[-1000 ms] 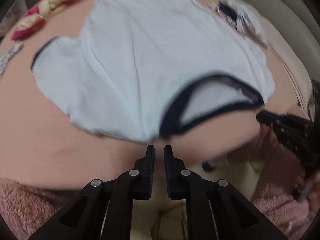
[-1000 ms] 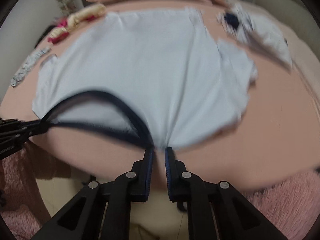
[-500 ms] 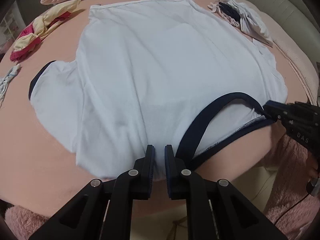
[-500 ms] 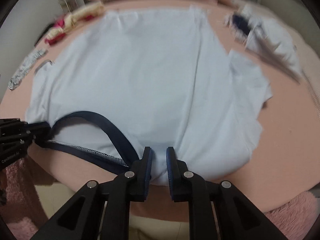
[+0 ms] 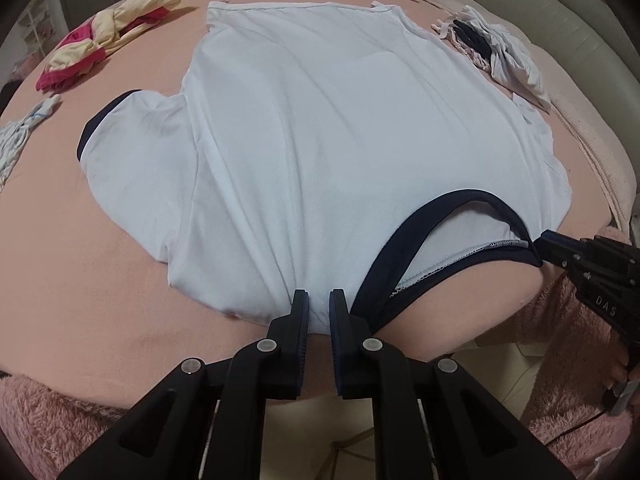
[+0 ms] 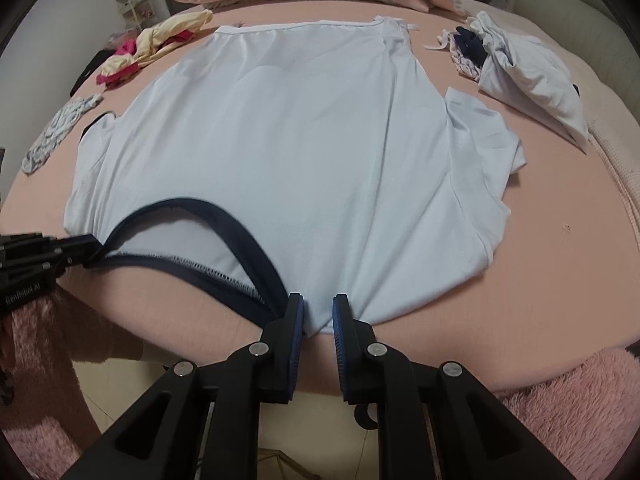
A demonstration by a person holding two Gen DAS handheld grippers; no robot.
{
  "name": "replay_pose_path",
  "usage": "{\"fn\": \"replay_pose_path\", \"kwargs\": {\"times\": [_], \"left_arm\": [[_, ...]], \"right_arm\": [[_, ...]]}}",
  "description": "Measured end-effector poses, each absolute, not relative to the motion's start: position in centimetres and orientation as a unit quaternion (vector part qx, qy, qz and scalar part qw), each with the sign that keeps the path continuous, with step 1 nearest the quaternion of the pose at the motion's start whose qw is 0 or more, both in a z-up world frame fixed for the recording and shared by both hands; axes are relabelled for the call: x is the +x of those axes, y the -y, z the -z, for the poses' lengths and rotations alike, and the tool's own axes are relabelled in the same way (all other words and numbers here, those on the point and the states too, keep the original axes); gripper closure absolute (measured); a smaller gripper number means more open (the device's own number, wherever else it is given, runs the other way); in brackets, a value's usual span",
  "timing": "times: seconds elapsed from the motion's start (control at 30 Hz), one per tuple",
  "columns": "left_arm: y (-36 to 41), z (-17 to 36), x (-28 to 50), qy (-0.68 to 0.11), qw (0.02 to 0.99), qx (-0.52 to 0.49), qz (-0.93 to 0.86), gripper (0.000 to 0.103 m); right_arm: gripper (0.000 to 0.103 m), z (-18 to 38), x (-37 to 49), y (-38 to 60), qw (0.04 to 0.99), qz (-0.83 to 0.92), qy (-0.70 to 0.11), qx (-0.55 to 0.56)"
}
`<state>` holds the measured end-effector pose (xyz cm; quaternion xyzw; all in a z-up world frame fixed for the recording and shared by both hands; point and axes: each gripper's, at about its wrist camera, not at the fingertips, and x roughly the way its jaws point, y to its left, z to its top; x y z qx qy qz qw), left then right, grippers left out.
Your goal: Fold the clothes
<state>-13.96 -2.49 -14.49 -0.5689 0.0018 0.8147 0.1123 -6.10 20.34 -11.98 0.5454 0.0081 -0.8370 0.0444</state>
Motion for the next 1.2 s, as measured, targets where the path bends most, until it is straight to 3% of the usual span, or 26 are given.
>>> {"fn": "replay_pose_path", "kwargs": {"times": [0.3, 0.43, 0.53, 0.67, 0.83, 0.93, 1.07, 1.13, 1.2], "left_arm": [[3.3, 14.7, -13.0, -0.006, 0.101, -0.572, -0.814, 0.094], [3.6, 14.4, -12.8, 0.011, 0.098, -0.628, -0.772, 0.094], [2.2, 12.2, -13.6, -0.007, 0.154, -0.599, -0.786, 0.094], [0.6, 12.3, -17.4, 0.015, 0.170, -0.558, -0.812, 0.091], [-3.8, 16.0, -18.2, -0.020, 0.148, -0.591, -0.792, 0.085], [-3.1, 15.7, -15.8, -0.029, 0.150, -0.605, -0.782, 0.082], [-3.4, 14.2, -16.6, 0.006, 0.170, -0.602, -0.780, 0.081], [-4.7, 13.4, -17.9, 0.012, 0.183, -0.586, -0.789, 0.081], [-6.6, 12.9, -19.2, 0.009, 0.195, -0.575, -0.795, 0.081]], "right_arm": [[0.088, 12.5, -6.5, -20.7, 0.051, 0.835, -0.008, 0.548], [0.088, 12.1, -6.7, -21.2, 0.060, 0.826, -0.002, 0.561], [0.088, 10.4, -6.9, -22.1, 0.089, 0.827, 0.030, 0.554], [0.088, 8.5, -10.0, -22.2, 0.080, 0.856, -0.010, 0.510], [0.088, 12.7, -12.3, -23.2, 0.052, 0.820, 0.007, 0.570], [0.085, 12.8, -9.7, -24.7, 0.097, 0.821, 0.023, 0.562], [0.083, 10.9, -8.6, -29.8, 0.092, 0.826, 0.115, 0.544], [0.075, 9.5, -9.5, -32.9, 0.044, 0.849, 0.144, 0.507], [0.047, 8.7, -10.7, -35.7, -0.002, 0.861, 0.177, 0.477]]}}
